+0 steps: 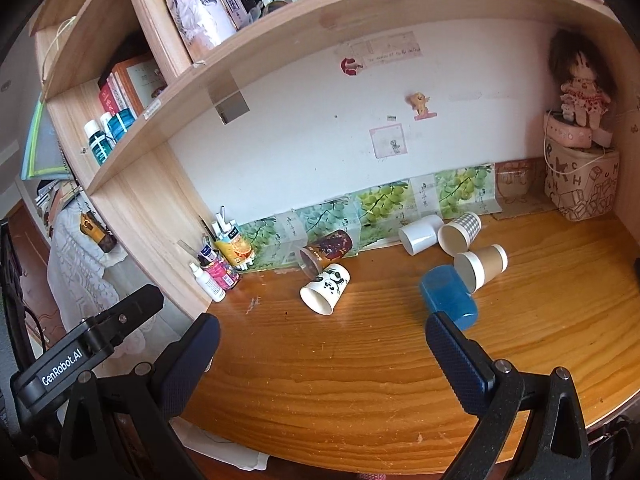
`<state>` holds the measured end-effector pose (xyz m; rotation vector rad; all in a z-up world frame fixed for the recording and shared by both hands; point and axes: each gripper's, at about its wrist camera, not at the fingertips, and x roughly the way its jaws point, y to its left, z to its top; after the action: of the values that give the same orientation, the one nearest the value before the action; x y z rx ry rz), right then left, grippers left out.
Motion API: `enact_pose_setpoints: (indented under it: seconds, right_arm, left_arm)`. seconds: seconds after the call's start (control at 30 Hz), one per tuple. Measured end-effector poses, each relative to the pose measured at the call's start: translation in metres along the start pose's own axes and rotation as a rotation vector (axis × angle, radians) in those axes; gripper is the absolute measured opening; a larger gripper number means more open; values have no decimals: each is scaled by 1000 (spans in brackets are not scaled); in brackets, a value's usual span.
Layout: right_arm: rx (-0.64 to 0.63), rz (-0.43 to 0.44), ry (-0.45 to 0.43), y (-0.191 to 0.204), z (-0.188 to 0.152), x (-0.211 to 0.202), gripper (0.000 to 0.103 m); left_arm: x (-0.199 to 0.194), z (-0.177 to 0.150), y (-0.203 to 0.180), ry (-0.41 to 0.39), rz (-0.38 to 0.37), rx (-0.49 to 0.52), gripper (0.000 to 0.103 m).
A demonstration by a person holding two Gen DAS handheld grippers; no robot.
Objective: Flip cup upright
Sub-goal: 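Move both tools toward the tipped-over cups on the desk, then approach the white panda cup lying on its side with the left tool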
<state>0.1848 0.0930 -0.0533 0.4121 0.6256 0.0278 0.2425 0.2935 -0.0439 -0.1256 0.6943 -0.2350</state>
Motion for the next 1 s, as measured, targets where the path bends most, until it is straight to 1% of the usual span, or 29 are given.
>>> enact_pose_setpoints:
  seconds: [0.1,0.23,0.47,0.6,0.7,0.8,0.87,1.0]
  right_arm:
    - [25,-24,20,5,3,19,103]
    - [73,-64,73,10,7,49,103]
    - [151,-197,156,8,6,93,103]
    - [185,-244,203,0,4,120,103]
    - [198,-286,217,-5,3,138,103]
    - [188,-322,225,-9,1,154,103]
    - [175,-333,236,-10,0,166,103]
    - [183,-331,255,-16,-4,188,103]
  left_arm:
    - [23,10,8,54,-18,21,102]
    - [53,22,16,114,-54,58,102]
    - [117,36,25,266,-137,105,102]
    - [151,37,30,340,-170,116,102]
    - [178,37,33,389,-185,120,102]
    - [204,35,35,435,-184,108,102]
    - [219,33,38,463,-194,93,102]
    - [248,28,44,485,-165,83,102]
